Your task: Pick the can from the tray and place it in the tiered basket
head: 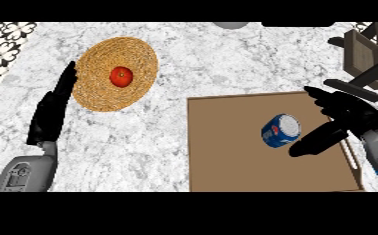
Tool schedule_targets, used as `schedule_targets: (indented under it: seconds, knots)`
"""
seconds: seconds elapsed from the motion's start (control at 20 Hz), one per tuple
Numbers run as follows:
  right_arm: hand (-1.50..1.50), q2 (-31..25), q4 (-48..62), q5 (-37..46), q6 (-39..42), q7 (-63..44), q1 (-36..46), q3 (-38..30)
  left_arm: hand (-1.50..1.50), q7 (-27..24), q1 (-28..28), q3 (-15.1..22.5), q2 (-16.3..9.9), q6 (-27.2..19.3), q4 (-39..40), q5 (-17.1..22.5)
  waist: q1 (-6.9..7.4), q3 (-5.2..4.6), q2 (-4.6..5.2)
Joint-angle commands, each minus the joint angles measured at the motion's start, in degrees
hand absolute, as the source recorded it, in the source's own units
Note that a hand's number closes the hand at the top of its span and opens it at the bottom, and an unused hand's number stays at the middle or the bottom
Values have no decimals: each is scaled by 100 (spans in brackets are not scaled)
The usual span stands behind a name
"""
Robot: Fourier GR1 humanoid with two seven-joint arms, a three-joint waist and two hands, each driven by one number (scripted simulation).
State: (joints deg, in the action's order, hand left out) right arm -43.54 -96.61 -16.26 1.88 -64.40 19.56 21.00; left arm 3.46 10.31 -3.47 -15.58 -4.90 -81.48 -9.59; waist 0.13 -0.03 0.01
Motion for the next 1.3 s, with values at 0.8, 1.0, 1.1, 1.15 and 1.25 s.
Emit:
schedule_targets:
  seconds: [0.8, 1.0, 1.1, 1.15, 1.25]
  knots:
    - [150, 769, 279, 626, 754, -170, 238, 572, 0, -140, -333, -150, 6, 286, -218, 19, 4, 0, -11]
    - [150, 1161, 420, 391, 529, -348, 346, -125, 0, -16, 14, -291, -21, 306, -9, 22, -17, 1, -6]
    - [150, 1098, 208, 232, 511, -526, 282, -315, 0, -129, -203, -21, 315, -33, -232, -259, -27, 1, -12]
    - [150, 1114, 114, 531, 392, -250, -27, -330, 0, -40, -91, -180, 160, 141, -50, -151, -36, 1, -9]
    - [150, 1122, 413, 732, 326, -481, 716, -414, 0, -84, -225, -137, 229, 131, -150, -132, 19, 0, -7]
